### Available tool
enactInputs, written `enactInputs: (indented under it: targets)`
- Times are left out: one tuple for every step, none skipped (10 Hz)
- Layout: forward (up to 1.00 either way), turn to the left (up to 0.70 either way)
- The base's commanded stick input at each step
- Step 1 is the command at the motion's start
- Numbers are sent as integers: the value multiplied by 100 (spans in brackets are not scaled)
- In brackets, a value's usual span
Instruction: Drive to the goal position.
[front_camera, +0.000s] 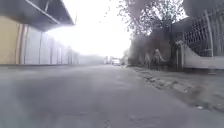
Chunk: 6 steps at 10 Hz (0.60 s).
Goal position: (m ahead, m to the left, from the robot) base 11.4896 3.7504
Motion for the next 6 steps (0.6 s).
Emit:
enactInputs:
  targets:
    - [100, -7]
    - [100, 0]
    - [100, 0]
    - [100, 0]
    - [100, 0]
    - [100, 0]
